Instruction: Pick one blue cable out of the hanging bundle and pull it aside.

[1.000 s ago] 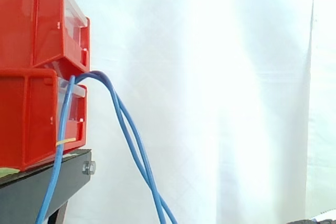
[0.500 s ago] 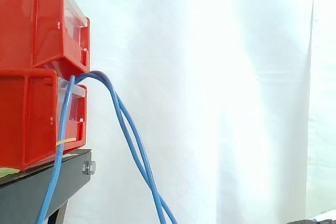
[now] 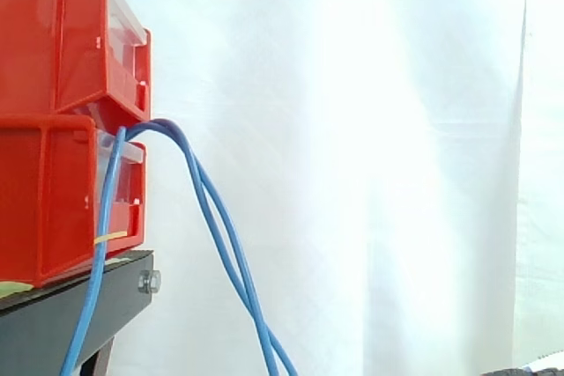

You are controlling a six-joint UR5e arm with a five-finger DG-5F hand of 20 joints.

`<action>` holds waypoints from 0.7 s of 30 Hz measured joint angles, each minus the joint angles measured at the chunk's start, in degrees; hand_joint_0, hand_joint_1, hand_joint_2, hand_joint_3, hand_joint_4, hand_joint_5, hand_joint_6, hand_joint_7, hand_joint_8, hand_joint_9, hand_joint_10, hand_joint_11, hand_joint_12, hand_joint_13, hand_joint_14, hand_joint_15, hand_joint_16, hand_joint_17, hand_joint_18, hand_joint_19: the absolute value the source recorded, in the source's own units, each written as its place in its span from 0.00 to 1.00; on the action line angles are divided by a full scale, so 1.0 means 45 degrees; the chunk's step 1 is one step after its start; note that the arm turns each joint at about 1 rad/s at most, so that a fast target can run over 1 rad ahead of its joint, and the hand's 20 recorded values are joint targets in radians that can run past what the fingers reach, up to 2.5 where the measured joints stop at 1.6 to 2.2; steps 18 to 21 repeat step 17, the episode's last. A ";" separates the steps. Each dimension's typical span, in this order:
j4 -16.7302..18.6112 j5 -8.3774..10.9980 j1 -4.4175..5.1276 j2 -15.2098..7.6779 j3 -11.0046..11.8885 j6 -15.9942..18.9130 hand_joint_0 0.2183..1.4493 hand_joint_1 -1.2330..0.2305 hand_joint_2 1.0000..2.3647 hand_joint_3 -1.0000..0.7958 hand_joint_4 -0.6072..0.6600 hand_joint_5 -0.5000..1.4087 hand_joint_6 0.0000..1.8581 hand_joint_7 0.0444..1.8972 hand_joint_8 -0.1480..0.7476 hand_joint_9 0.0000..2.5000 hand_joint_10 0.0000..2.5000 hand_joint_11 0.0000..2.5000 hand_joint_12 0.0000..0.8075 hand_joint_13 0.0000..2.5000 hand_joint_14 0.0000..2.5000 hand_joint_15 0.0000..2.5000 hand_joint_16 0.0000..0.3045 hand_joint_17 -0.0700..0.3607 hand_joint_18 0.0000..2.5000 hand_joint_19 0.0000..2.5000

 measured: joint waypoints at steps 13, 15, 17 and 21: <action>0.0003 0.0002 0.0000 0.0000 0.0000 0.0000 0.29 0.22 0.25 0.59 0.30 0.24 0.47 0.72 0.51 0.54 0.01 0.28 0.54 0.47 0.01 0.30 0.19 0.47 0.42 0.24; 0.0003 0.0001 0.0000 0.0000 0.0000 0.0000 0.29 0.22 0.26 0.59 0.30 0.24 0.47 0.72 0.51 0.54 0.01 0.28 0.54 0.47 0.01 0.29 0.19 0.47 0.42 0.24; 0.0002 0.0001 0.0000 0.0000 0.0000 -0.0001 0.29 0.22 0.25 0.60 0.30 0.24 0.47 0.73 0.51 0.54 0.01 0.28 0.54 0.47 0.01 0.30 0.19 0.47 0.42 0.24; 0.0002 0.0001 0.0000 0.0000 0.0000 -0.0001 0.29 0.22 0.25 0.60 0.30 0.24 0.47 0.73 0.51 0.54 0.01 0.28 0.54 0.47 0.01 0.30 0.19 0.47 0.42 0.24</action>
